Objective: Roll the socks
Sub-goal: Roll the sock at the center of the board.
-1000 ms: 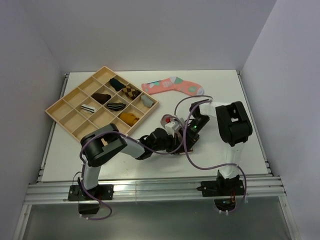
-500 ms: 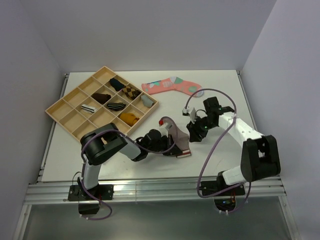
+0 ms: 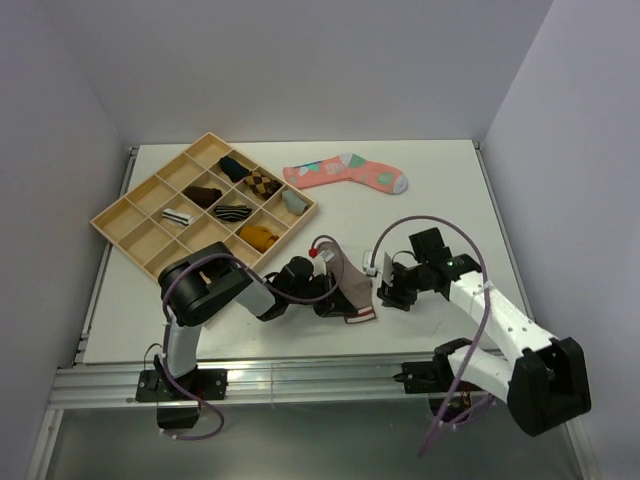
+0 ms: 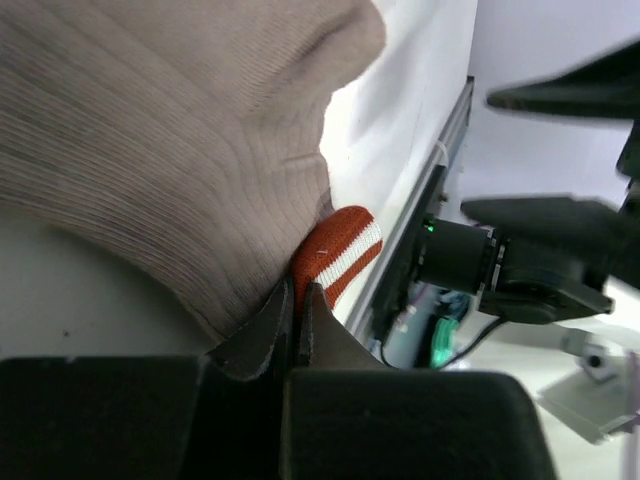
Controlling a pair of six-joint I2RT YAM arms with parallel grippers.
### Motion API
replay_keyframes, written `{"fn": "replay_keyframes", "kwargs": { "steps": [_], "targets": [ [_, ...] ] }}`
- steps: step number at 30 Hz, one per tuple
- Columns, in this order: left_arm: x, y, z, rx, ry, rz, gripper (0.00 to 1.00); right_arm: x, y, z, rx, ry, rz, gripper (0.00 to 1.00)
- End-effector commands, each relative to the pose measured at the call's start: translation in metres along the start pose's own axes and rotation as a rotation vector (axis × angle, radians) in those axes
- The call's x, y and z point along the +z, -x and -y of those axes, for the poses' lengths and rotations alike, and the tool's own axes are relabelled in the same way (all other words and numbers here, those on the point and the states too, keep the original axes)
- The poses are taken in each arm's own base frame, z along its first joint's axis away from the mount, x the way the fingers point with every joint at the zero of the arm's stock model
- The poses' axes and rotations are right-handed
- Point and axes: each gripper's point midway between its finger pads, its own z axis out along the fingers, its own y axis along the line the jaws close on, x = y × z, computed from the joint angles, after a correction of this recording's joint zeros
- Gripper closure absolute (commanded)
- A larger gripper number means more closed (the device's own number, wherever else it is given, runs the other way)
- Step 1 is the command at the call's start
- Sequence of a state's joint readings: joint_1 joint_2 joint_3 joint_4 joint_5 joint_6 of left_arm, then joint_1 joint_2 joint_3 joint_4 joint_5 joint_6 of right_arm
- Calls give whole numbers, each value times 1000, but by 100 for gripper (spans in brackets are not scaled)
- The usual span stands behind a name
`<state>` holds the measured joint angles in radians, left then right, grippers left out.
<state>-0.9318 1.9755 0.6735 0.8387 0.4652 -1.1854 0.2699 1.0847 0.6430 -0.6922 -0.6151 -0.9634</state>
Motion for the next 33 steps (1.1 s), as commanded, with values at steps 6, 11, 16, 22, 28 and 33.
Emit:
{"fn": "replay_keyframes", "kwargs": {
  "steps": [6, 11, 16, 22, 28, 33],
  "targets": [
    [-8, -41, -35, -247, 78, -179, 100, 19, 21, -41, -310, 33, 78, 41],
    [-10, -40, -33, -276, 73, -178, 100, 34, 11, -54, -392, 67, 27, 41],
    [-8, -39, -31, -285, 71, -185, 100, 45, 6, -60, -454, 53, 3, 43],
    [-7, -37, -29, -292, 54, -191, 100, 58, 2, -67, -476, 53, -14, 49],
    [-7, -36, -18, -267, 6, -207, 100, 69, -1, -62, -458, 39, -52, 57],
    [-9, -32, -10, -222, 8, -206, 100, 69, 3, -65, -427, 84, -80, 73]
  ]
}}
